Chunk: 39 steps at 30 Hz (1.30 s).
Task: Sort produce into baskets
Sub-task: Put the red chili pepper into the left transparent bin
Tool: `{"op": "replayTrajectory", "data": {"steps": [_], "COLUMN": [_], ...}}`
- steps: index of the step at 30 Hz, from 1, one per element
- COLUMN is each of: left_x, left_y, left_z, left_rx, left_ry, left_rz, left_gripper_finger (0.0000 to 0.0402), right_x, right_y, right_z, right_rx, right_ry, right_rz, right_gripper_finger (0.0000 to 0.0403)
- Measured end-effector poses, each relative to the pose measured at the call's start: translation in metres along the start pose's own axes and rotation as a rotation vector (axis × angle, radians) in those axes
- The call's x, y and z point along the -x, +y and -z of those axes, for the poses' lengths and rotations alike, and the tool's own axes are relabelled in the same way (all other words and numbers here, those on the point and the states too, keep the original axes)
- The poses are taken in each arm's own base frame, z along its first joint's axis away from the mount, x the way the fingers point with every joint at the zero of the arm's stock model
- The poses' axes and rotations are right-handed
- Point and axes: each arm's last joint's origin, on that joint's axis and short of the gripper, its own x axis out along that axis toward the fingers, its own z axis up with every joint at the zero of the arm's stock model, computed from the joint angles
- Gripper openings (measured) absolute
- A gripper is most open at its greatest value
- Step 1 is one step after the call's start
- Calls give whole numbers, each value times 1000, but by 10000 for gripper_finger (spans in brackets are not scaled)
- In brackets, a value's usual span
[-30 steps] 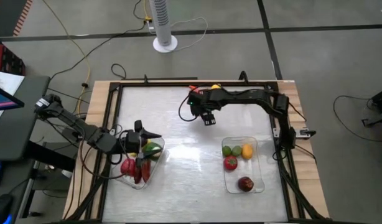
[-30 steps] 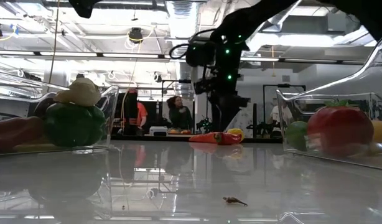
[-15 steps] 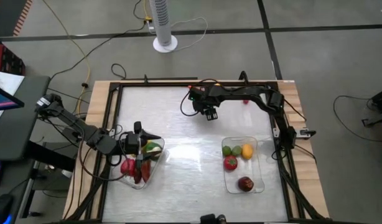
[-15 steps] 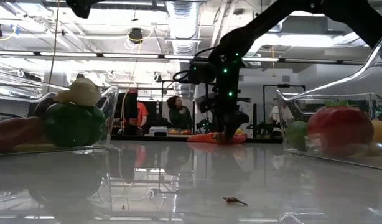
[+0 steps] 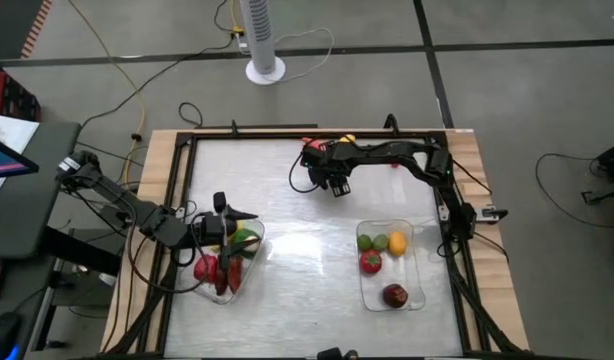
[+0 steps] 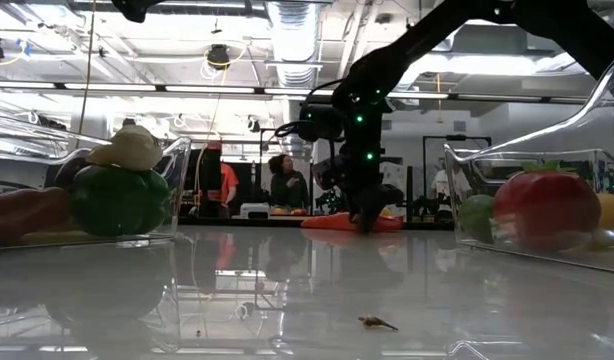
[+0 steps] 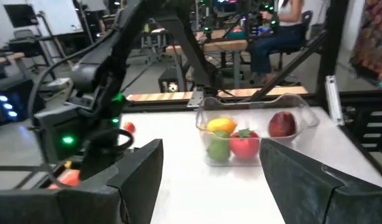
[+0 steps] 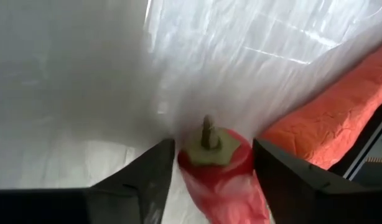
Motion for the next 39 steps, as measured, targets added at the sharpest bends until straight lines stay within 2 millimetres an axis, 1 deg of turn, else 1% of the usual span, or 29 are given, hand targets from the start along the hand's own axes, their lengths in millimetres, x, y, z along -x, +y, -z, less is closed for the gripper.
{"op": "replayTrajectory", "data": {"steps": [6,8,11,14,19,24,28,34,39], "left_x": [0,0,0,0,0,0,0,0,0], "left_y": [1,1,1,1,1,1,1,1,1], "left_z": [0,0,0,0,-1,-1,-1,-1,-2], "left_rx": [-21,-23,-23,-22,-16,-12,-8,24,74], "left_ry": [-2,-2,-2,-2,-5,-8,-8,-8,-14], "left_rz": [-19,-20,-20,-20,-20,-20,-20,-20,-20], "left_gripper_finger": [254,254,254,254,254,254,254,254,254], "right_x": [0,0,4,8,24,55,87,145,202], "right_y": [1,1,3,8,14,18,24,42,63], "right_z": [0,1,0,-2,-3,0,4,13,23], "right_rx": [-5,-19,-34,-28,-27,-76,-131,-225,-297], "right_ry": [0,2,7,5,-15,-40,-82,-233,-438], "right_rz": [-9,-11,-18,-24,-36,-27,-27,-122,-236], "right_gripper_finger": [175,158,154,164,168,166,168,168,168]}}
